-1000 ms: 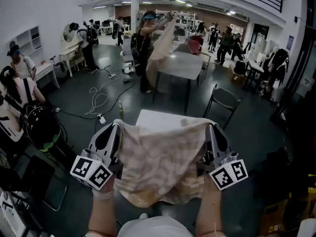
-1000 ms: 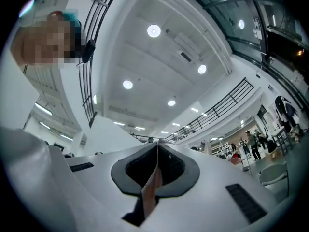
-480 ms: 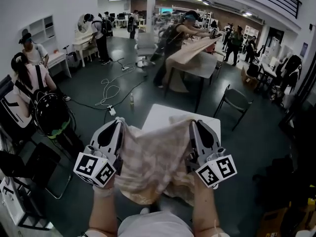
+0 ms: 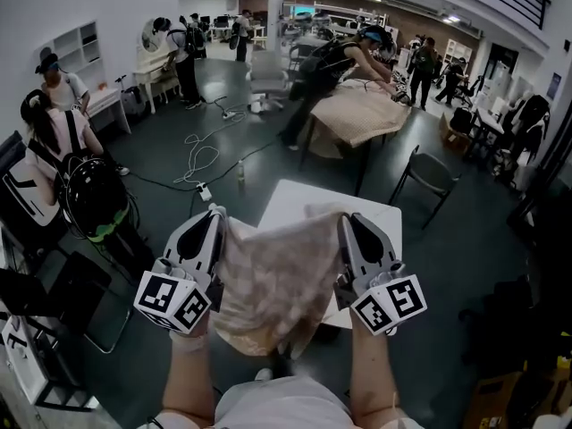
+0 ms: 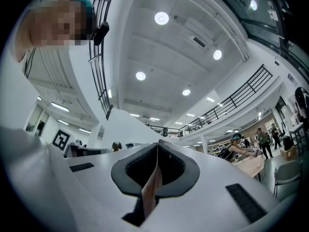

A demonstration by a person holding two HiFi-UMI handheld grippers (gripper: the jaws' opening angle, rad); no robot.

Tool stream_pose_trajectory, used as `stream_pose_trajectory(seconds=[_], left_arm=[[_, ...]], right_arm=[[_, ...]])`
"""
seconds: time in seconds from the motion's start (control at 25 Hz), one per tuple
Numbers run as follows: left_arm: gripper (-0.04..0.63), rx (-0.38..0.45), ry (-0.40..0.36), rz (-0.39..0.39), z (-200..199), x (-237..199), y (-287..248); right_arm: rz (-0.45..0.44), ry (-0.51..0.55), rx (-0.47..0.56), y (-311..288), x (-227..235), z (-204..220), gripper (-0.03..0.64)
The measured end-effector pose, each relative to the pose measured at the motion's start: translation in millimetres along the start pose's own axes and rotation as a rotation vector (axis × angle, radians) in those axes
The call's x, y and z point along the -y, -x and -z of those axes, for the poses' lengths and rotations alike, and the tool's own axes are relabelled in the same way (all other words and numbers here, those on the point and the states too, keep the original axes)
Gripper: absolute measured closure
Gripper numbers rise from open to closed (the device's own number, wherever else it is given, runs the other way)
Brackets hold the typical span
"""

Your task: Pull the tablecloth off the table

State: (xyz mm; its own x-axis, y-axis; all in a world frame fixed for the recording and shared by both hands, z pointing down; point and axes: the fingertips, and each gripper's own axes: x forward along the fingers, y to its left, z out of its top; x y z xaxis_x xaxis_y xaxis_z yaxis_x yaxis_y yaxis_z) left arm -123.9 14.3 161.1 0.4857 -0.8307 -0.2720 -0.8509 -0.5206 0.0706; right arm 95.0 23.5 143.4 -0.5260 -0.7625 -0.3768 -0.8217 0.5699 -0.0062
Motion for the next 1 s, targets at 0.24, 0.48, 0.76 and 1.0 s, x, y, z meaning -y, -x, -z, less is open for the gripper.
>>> stream_pose_trajectory(seconds=[0.24,0.48,0.76,1.0], left_arm=[[0.583,0.001,0.0,0.009,-2,2,-2],[0.583,-0.006,0.003,0.008,3,5,-2],[0.583,-0.023,-0.017,0.016,5,12,-1],[0.583,-0.018,-0.011,0.015,4,13,3]], right_arm=[[0.021,0.014,-0.006,2,3,-3,0.591],[0.041,0.013,-0.005,10,9,-2,0.591],[0.064,0.012,-0.002,15,12,-4,0.591],[0.076,0.02,0.002,21,12,-7,0.591]])
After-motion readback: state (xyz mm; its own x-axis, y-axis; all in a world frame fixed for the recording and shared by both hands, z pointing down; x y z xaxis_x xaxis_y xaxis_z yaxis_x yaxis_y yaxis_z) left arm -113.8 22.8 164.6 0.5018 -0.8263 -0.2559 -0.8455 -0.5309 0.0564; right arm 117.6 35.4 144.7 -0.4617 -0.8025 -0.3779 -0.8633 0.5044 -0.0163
